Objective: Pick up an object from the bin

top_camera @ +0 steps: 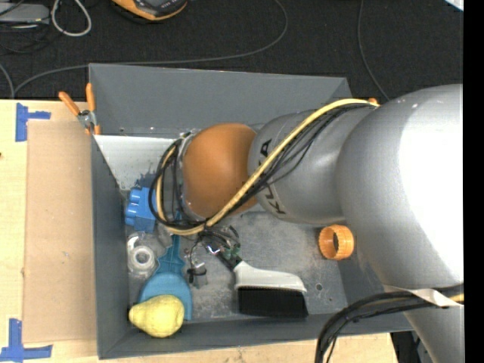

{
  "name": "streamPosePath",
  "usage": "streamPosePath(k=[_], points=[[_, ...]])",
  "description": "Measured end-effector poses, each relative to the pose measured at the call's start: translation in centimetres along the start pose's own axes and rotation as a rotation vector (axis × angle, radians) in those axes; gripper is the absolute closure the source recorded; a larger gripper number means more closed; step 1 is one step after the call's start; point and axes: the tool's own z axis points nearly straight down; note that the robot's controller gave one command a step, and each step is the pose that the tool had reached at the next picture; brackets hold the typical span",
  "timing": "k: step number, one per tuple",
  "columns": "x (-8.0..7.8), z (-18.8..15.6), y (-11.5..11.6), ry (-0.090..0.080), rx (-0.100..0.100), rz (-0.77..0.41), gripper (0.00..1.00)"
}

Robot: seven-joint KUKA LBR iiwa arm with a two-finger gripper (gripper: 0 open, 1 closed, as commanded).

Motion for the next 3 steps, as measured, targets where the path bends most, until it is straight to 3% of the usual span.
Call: streamPosePath(k=[1, 2, 3], points=[[-1.6, -8.2, -0.2, -0.013, 0.002, -0.161, 0.0], [-0.4, -3.3, -0.1, 0.007, 0.0, -0.02, 0.0], [-2.2, 0.3, 0.7, -0.012, 0.002, -0.4, 0.0]])
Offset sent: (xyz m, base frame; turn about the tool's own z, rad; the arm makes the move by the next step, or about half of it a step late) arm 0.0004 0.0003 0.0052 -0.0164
